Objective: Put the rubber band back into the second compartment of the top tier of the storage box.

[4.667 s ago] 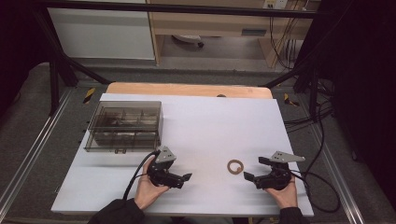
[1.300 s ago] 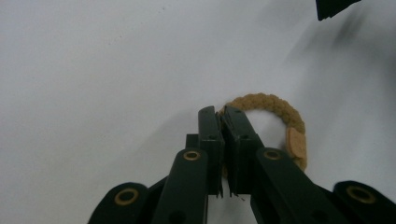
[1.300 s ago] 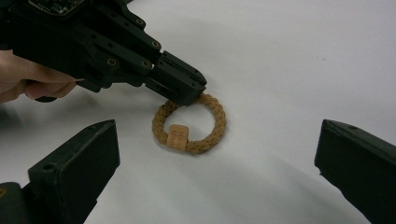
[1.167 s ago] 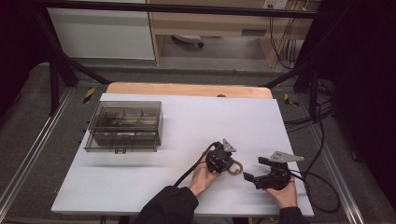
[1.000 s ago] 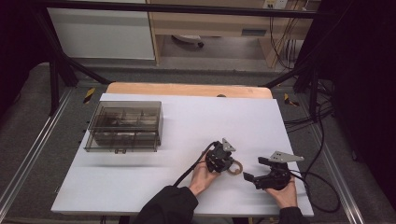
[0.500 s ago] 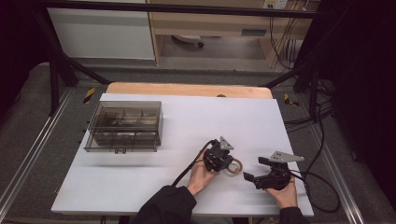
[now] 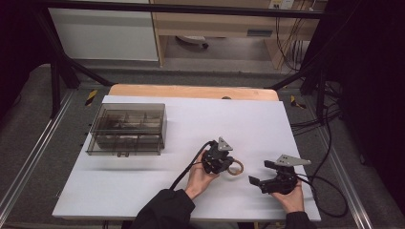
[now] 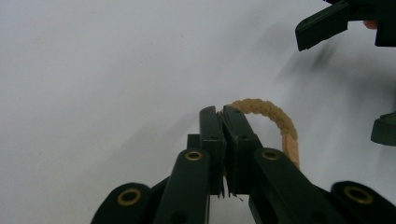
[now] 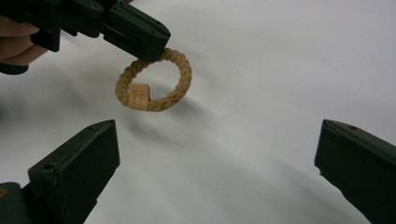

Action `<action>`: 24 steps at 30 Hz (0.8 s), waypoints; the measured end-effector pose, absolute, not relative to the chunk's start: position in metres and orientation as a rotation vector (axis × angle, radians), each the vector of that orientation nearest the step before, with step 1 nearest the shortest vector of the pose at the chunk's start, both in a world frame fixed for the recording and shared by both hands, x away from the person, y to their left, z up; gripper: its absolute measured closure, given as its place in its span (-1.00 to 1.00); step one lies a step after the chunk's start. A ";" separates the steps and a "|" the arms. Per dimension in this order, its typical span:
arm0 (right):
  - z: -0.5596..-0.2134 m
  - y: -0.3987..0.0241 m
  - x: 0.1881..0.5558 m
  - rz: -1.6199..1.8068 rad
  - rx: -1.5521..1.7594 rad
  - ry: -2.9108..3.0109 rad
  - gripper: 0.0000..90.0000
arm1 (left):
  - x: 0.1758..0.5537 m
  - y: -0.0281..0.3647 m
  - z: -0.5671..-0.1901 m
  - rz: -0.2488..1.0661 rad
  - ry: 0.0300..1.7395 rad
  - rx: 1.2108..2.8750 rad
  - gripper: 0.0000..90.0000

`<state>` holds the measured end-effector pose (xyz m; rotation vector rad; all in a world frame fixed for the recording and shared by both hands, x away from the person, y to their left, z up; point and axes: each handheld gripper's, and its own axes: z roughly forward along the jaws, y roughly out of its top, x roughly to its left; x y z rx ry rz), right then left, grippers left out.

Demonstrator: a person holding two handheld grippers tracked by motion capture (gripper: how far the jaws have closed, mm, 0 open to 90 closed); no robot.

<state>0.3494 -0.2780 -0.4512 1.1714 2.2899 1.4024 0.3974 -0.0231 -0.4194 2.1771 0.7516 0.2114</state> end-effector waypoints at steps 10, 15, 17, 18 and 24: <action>-0.451 -0.278 0.349 1.399 1.174 2.290 -0.98 | 0.396 -0.005 -0.413 0.217 0.765 2.171 0.93; -0.451 -0.278 0.349 1.399 1.174 2.290 -0.98 | 0.395 0.004 -0.410 0.221 0.770 2.166 0.93; -0.451 -0.278 0.349 1.399 1.174 2.289 -0.98 | 0.394 0.007 -0.408 0.223 0.770 2.168 0.93; -0.451 -0.278 0.349 1.398 1.174 2.289 -0.98 | 0.394 0.009 -0.408 0.224 0.771 2.168 0.93; -0.451 -0.278 0.349 1.397 1.174 2.288 -0.98 | 0.390 0.019 -0.402 0.235 0.771 2.169 0.93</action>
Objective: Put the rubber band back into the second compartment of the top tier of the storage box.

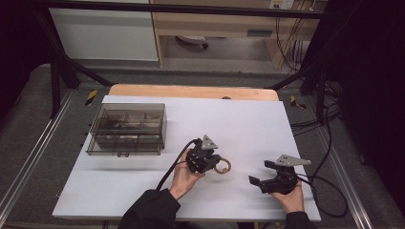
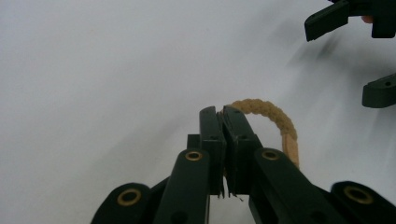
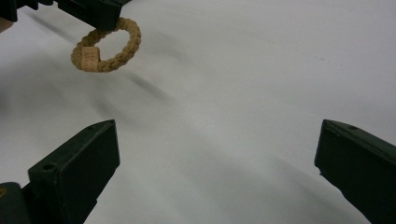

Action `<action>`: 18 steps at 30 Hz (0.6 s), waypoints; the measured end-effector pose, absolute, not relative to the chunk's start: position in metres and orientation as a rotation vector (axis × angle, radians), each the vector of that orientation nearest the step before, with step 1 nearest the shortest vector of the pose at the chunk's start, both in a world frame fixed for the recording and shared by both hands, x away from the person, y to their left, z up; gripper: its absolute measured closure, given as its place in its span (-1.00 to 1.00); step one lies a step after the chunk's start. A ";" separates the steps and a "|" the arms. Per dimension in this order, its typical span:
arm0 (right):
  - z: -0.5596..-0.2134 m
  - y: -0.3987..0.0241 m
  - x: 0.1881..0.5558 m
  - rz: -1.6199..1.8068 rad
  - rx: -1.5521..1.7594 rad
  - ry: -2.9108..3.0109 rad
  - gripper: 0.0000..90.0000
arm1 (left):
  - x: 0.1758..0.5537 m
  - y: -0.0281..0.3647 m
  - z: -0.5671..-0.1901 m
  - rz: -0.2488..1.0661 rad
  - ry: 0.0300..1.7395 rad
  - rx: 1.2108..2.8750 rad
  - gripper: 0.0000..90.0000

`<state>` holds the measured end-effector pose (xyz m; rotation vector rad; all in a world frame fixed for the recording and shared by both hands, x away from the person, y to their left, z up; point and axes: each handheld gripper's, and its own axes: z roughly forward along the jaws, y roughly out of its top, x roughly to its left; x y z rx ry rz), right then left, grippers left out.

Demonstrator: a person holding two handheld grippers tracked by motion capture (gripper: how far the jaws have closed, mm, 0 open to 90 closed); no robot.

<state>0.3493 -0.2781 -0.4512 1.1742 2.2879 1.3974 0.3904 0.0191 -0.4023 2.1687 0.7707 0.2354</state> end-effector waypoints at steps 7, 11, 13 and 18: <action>-0.451 -0.278 0.349 1.396 1.175 2.288 -0.98 | 0.388 0.033 -0.396 0.252 0.779 2.156 0.93; -0.451 -0.278 0.349 1.395 1.177 2.289 -0.98 | 0.388 0.041 -0.393 0.259 0.790 2.151 0.93; -0.451 -0.278 0.349 1.394 1.176 2.289 -0.98 | 0.387 0.046 -0.392 0.258 0.795 2.147 0.93; -0.452 -0.278 0.349 1.394 1.174 2.289 -0.98 | 0.387 0.055 -0.388 0.268 0.800 2.145 0.93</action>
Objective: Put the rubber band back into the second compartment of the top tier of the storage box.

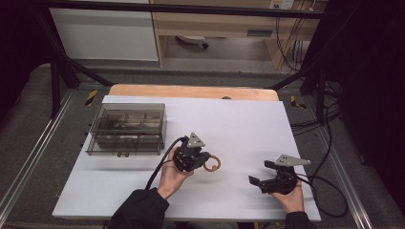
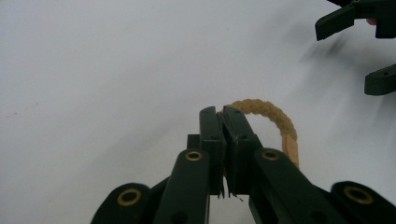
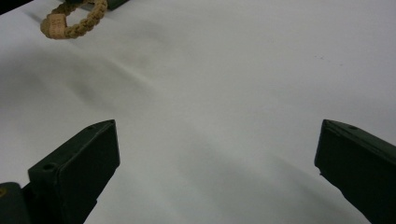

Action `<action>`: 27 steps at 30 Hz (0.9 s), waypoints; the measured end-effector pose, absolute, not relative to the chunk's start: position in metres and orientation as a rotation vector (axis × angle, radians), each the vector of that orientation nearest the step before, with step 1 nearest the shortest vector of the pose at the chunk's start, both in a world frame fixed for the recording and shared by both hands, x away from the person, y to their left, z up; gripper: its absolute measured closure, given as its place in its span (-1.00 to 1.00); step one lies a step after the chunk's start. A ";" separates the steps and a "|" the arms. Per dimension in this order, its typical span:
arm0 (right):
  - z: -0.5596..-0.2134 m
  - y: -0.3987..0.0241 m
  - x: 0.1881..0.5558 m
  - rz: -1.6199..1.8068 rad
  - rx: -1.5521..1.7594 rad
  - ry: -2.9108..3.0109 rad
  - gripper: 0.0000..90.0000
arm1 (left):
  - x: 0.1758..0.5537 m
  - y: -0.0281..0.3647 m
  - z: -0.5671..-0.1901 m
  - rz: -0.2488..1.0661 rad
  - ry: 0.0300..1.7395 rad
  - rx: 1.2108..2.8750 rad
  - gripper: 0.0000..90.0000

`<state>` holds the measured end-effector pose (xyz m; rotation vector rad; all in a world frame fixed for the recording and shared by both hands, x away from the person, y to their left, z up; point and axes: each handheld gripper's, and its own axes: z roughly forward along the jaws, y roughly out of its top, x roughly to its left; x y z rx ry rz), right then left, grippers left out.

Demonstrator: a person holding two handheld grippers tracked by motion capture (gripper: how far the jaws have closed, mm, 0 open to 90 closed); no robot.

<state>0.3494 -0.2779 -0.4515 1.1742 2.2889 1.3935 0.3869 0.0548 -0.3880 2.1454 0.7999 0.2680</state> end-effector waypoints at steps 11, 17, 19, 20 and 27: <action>-0.451 -0.278 0.349 1.392 1.176 2.288 -0.98 | 0.381 0.071 -0.381 0.279 0.798 2.141 0.93; -0.451 -0.278 0.349 1.391 1.177 2.289 -0.98 | 0.378 0.081 -0.377 0.283 0.799 2.135 0.93; -0.451 -0.278 0.349 1.391 1.177 2.288 -0.98 | 0.378 0.084 -0.376 0.284 0.800 2.130 0.93; -0.451 -0.278 0.349 1.390 1.178 2.288 -0.98 | 0.378 0.086 -0.375 0.285 0.803 2.129 0.93; -0.451 -0.278 0.349 1.389 1.178 2.288 -0.98 | 0.376 0.100 -0.371 0.294 0.817 2.121 0.93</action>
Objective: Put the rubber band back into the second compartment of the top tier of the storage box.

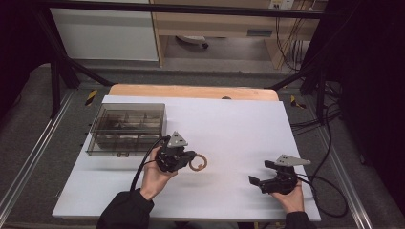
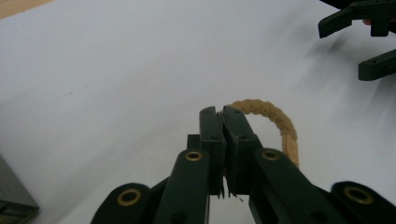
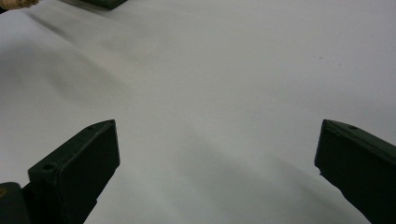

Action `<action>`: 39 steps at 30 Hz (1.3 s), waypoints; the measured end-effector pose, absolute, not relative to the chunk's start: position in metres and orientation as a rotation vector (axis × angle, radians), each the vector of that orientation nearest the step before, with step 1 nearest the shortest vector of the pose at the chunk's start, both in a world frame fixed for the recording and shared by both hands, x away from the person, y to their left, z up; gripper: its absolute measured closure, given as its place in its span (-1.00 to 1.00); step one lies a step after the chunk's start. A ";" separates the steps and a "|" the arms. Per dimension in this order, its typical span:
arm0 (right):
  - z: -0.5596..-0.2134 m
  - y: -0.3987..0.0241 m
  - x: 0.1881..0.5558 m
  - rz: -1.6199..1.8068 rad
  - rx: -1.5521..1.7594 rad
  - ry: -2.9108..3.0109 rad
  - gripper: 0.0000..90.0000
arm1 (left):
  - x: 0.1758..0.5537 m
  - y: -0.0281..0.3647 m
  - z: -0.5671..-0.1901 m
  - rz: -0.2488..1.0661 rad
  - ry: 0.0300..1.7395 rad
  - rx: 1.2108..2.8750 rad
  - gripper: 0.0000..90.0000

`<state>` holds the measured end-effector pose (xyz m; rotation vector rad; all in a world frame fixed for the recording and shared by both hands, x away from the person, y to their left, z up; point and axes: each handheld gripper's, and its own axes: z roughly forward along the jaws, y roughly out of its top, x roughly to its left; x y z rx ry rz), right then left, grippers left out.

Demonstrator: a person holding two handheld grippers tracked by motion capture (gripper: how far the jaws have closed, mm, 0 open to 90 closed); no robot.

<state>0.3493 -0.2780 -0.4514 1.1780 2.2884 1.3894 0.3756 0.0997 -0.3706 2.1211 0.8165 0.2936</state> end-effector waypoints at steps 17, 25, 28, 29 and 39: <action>-0.451 -0.278 0.349 1.389 1.180 2.284 -0.98 | 0.373 0.143 -0.353 0.333 0.874 2.076 0.93; -0.451 -0.278 0.349 1.388 1.181 2.285 -0.98 | 0.371 0.163 -0.348 0.349 0.904 2.054 0.93; -0.451 -0.278 0.349 1.387 1.181 2.285 -0.98 | 0.372 0.171 -0.347 0.355 0.919 2.049 0.93; -0.451 -0.278 0.349 1.387 1.181 2.285 -0.98 | 0.372 0.174 -0.346 0.357 0.922 2.049 0.93; -0.451 -0.278 0.349 1.386 1.182 2.285 -0.98 | 0.374 0.199 -0.340 0.384 0.970 2.027 0.93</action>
